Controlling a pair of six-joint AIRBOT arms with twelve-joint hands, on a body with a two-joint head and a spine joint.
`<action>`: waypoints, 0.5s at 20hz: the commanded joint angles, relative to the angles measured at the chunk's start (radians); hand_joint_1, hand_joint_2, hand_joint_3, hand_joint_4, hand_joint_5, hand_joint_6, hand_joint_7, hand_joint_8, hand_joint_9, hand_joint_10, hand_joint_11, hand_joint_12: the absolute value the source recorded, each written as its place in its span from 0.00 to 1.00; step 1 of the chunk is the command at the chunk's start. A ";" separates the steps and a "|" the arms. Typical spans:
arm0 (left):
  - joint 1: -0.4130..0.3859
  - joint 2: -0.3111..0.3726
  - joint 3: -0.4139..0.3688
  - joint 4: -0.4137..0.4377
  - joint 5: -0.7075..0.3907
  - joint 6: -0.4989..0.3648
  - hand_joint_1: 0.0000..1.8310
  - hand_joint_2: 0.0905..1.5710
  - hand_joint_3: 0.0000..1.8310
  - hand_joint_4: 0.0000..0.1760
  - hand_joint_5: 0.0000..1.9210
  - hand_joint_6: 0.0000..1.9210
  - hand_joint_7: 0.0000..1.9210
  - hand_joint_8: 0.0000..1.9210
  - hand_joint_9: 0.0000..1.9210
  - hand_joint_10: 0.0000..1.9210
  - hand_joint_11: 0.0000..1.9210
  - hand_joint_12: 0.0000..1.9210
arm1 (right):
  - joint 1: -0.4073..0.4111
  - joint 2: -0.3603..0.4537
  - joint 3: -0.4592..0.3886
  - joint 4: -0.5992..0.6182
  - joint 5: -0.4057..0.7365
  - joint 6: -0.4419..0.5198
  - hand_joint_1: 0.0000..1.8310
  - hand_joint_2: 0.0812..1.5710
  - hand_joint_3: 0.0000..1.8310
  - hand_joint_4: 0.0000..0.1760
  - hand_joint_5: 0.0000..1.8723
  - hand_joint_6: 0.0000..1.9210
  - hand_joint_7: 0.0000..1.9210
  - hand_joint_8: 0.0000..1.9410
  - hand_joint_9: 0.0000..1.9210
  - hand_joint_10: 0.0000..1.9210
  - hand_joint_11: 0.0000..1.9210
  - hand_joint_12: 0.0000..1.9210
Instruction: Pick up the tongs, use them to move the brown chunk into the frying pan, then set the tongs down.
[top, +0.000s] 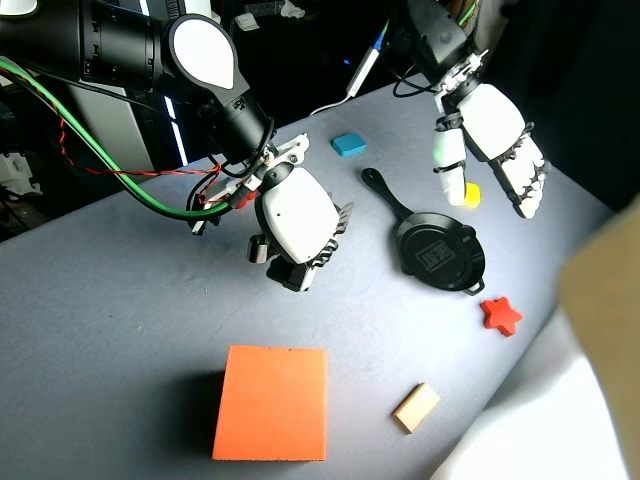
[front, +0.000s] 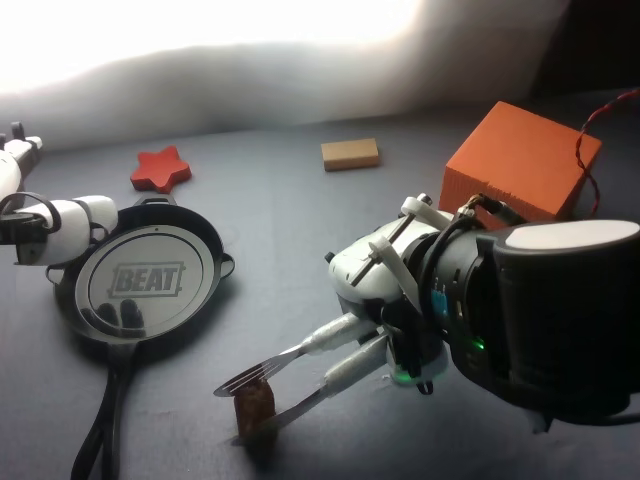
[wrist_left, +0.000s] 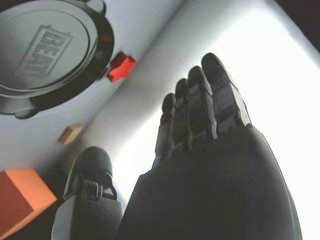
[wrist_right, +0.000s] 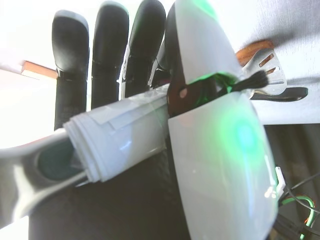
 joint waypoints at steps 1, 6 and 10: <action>-0.007 0.018 0.007 0.066 -0.055 0.005 0.00 0.80 0.00 0.00 0.05 0.00 0.07 0.00 0.07 0.00 0.00 0.24 | 0.021 0.003 0.000 -0.062 0.017 0.001 0.76 0.68 0.00 0.00 0.48 0.56 0.57 0.34 0.53 0.61 0.45 0.77; -0.006 0.031 0.017 0.071 -0.026 0.010 0.00 0.80 0.00 0.00 0.04 0.00 0.07 0.00 0.07 0.00 0.00 0.26 | 0.028 0.003 0.000 -0.062 0.018 0.002 0.76 0.67 0.00 0.00 0.50 0.53 0.58 0.32 0.54 0.59 0.46 0.76; -0.008 0.031 0.026 0.078 -0.015 0.003 0.00 0.80 0.00 0.00 0.05 0.00 0.08 0.00 0.08 0.00 0.00 0.28 | 0.022 0.004 0.000 -0.062 0.020 0.001 0.76 0.67 0.00 0.00 0.50 0.54 0.58 0.33 0.54 0.59 0.45 0.75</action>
